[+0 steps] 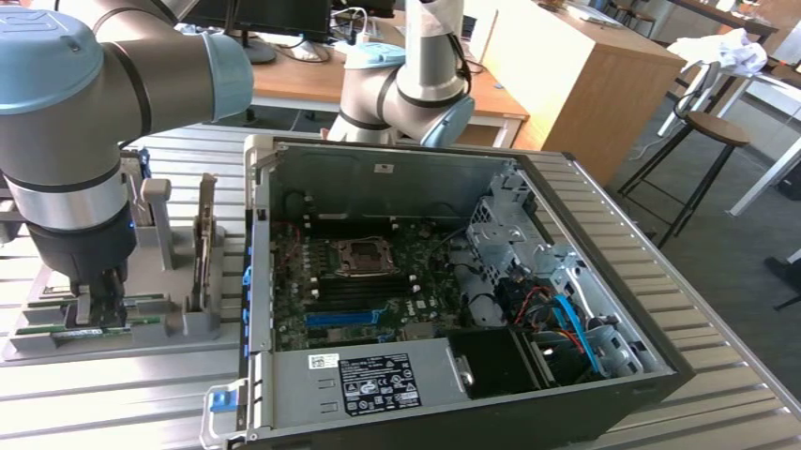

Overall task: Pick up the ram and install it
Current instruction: 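Pick up the ram and move it above insertion slot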

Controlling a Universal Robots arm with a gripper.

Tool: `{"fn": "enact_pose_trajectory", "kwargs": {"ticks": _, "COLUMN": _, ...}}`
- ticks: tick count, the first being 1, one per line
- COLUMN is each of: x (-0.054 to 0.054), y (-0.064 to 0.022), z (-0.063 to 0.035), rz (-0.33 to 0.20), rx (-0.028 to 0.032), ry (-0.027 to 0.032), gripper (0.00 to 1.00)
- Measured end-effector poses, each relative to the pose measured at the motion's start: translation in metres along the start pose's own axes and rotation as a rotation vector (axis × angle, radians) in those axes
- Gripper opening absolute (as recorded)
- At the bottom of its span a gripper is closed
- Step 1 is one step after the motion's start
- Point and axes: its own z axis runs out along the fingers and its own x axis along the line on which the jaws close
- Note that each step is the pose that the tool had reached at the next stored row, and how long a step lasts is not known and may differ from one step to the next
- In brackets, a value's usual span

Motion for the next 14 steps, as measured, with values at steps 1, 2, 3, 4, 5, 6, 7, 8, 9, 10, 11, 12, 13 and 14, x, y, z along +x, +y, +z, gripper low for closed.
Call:
{"fn": "enact_pose_trajectory", "kwargs": {"ticks": 1, "x": 0.0000, "y": 0.0000, "z": 0.0000, "rz": 0.000, "rx": 0.0000, "ry": 0.0000, "gripper": 0.11}}
{"fn": "enact_pose_trajectory", "kwargs": {"ticks": 2, "x": 0.0000, "y": 0.0000, "z": 0.0000, "rz": 0.000, "rx": 0.0000, "ry": 0.0000, "gripper": 0.11}}
{"fn": "enact_pose_trajectory", "kwargs": {"ticks": 3, "x": 0.0000, "y": 0.0000, "z": 0.0000, "rz": 0.000, "rx": 0.0000, "ry": 0.0000, "gripper": 0.11}}
{"fn": "enact_pose_trajectory", "kwargs": {"ticks": 4, "x": 0.0000, "y": 0.0000, "z": 0.0000, "rz": 0.000, "rx": 0.0000, "ry": 0.0000, "gripper": 0.11}}
{"fn": "enact_pose_trajectory", "kwargs": {"ticks": 5, "x": 0.0000, "y": 0.0000, "z": 0.0000, "rz": 0.000, "rx": 0.0000, "ry": 0.0000, "gripper": 0.11}}
{"fn": "enact_pose_trajectory", "kwargs": {"ticks": 6, "x": 0.0000, "y": 0.0000, "z": 0.0000, "rz": 0.000, "rx": 0.0000, "ry": 0.0000, "gripper": 0.11}}
{"fn": "enact_pose_trajectory", "kwargs": {"ticks": 7, "x": 0.0000, "y": 0.0000, "z": 0.0000, "rz": 0.000, "rx": 0.0000, "ry": 0.0000, "gripper": 0.11}}
{"fn": "enact_pose_trajectory", "kwargs": {"ticks": 8, "x": 0.0000, "y": 0.0000, "z": 0.0000, "rz": 0.000, "rx": 0.0000, "ry": 0.0000, "gripper": 0.11}}
{"fn": "enact_pose_trajectory", "kwargs": {"ticks": 9, "x": 0.0000, "y": 0.0000, "z": -0.0001, "rz": 0.000, "rx": 0.0002, "ry": -0.0001, "gripper": 0.11}}
{"fn": "enact_pose_trajectory", "kwargs": {"ticks": 10, "x": 0.0000, "y": 0.0000, "z": -0.0006, "rz": 0.000, "rx": 0.0000, "ry": 0.0000, "gripper": 0.11}}
{"fn": "enact_pose_trajectory", "kwargs": {"ticks": 11, "x": 0.0000, "y": 0.0000, "z": -0.0014, "rz": 0.000, "rx": 0.0000, "ry": 0.0000, "gripper": 0.11}}
{"fn": "enact_pose_trajectory", "kwargs": {"ticks": 12, "x": 0.0000, "y": 0.0001, "z": -0.0022, "rz": 0.000, "rx": 0.0000, "ry": 0.0000, "gripper": 0.11}}
{"fn": "enact_pose_trajectory", "kwargs": {"ticks": 13, "x": 0.0000, "y": 0.0001, "z": -0.0032, "rz": 0.000, "rx": 0.0000, "ry": 0.0000, "gripper": 0.11}}
{"fn": "enact_pose_trajectory", "kwargs": {"ticks": 14, "x": -0.0001, "y": 0.0002, "z": -0.0044, "rz": 0.000, "rx": 0.0000, "ry": 0.0000, "gripper": 0.11}}
